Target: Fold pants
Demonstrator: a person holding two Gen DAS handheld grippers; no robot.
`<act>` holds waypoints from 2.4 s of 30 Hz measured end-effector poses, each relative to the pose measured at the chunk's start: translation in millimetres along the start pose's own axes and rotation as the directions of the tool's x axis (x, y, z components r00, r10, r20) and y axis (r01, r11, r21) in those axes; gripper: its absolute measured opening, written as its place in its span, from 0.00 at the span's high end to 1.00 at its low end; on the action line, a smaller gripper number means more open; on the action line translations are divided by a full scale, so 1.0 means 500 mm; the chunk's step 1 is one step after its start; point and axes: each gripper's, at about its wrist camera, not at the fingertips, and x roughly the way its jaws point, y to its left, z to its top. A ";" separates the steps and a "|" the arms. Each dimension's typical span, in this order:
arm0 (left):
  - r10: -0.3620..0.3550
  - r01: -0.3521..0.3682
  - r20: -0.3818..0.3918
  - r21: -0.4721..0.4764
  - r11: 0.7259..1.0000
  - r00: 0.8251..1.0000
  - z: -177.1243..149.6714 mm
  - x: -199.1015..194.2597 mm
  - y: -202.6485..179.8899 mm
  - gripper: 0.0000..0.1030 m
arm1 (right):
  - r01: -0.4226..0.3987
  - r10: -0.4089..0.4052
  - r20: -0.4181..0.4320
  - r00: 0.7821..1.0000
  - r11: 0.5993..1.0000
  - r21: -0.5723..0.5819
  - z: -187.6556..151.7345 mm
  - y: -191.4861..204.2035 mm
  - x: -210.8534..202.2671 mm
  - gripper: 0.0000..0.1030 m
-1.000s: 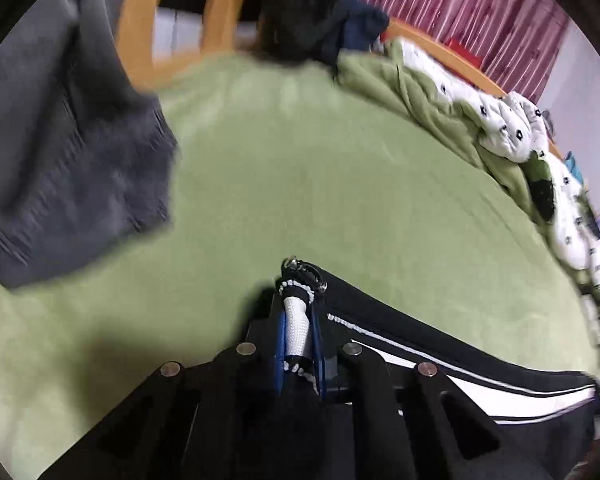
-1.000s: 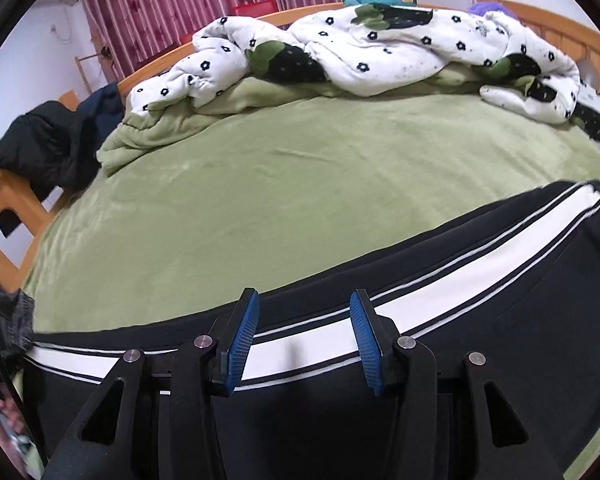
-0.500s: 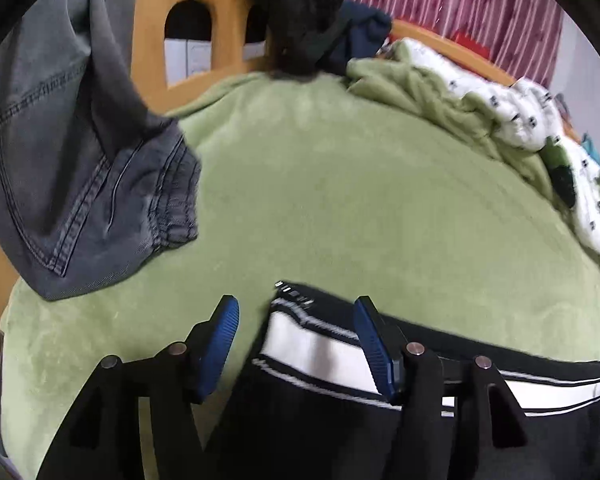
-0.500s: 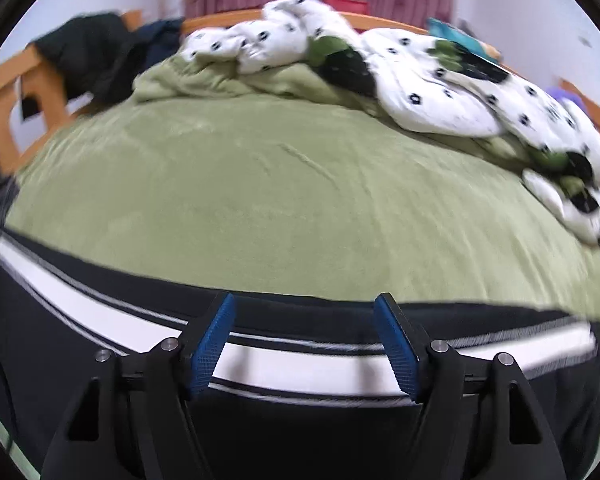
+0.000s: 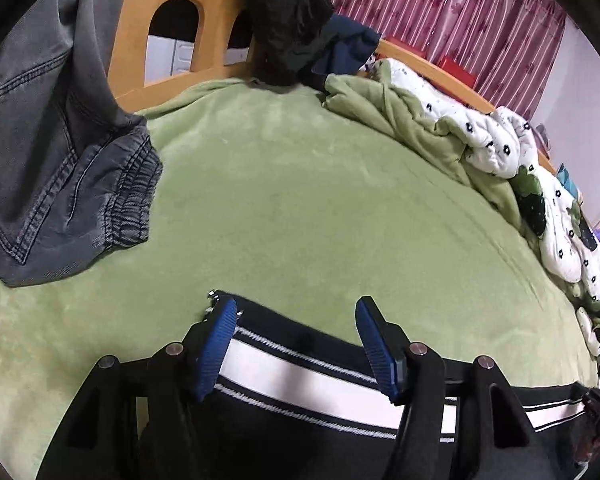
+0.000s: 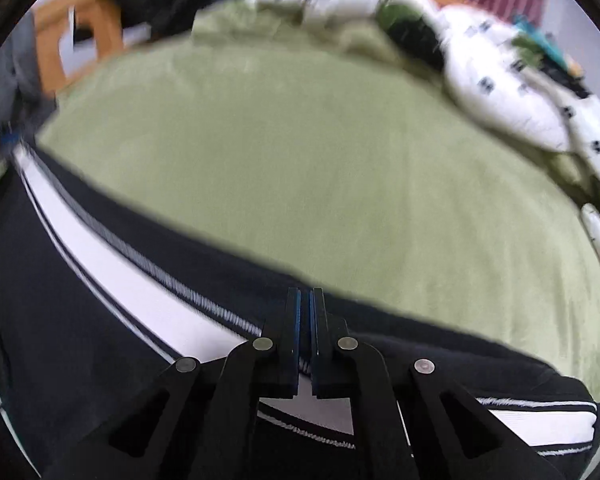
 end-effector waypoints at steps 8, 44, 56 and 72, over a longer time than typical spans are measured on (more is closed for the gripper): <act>-0.004 0.005 -0.056 0.028 1.000 0.998 -0.009 0.022 -0.030 0.42 | 0.058 -0.055 -0.023 0.998 0.991 0.120 -0.022 -0.007 0.076 0.89; -0.275 0.346 -0.268 0.270 0.899 0.923 -0.396 -0.218 -0.215 0.38 | 0.111 -0.165 0.074 0.983 0.872 0.478 -0.110 0.158 -0.298 0.54; -0.155 0.166 -0.165 0.053 0.985 0.974 -0.362 -0.253 0.115 0.56 | 0.033 -0.088 0.103 0.991 0.892 0.451 -0.201 0.296 -0.314 0.53; -0.231 0.241 0.066 -0.285 0.928 0.971 -0.251 -0.209 0.267 0.89 | 0.103 -0.143 0.060 0.988 0.897 0.431 -0.208 0.318 -0.293 0.53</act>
